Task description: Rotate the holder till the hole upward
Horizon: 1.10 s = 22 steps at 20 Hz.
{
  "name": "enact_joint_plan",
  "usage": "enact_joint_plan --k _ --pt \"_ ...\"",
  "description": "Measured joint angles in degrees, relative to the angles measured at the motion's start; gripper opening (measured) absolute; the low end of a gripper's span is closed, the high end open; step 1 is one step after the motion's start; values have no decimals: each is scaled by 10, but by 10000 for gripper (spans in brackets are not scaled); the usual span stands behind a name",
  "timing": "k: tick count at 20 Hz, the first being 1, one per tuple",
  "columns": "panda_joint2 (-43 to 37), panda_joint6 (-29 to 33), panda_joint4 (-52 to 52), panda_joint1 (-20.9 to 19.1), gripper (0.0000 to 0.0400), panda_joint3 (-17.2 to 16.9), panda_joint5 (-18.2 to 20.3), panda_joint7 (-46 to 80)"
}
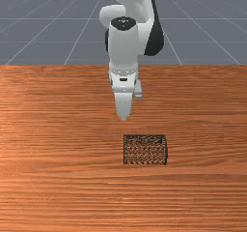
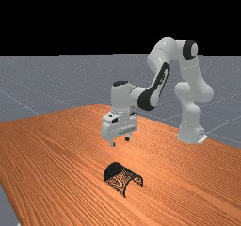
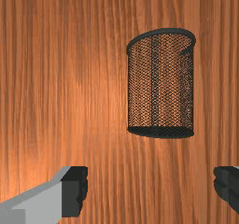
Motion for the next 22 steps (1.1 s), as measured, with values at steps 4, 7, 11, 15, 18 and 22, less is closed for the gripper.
enact_joint_plan --k 4,7,11,15,18,22 --pt "0 0 0 0 54 0 0 0" --pt "3 -2 5 9 265 -5 3 42" --pt "5 -1 6 22 382 -5 2 79" --pt "13 -6 19 65 398 2 -3 168" --pt "25 -14 39 99 400 11 -8 216" --pt "46 -27 72 139 400 21 -14 271"
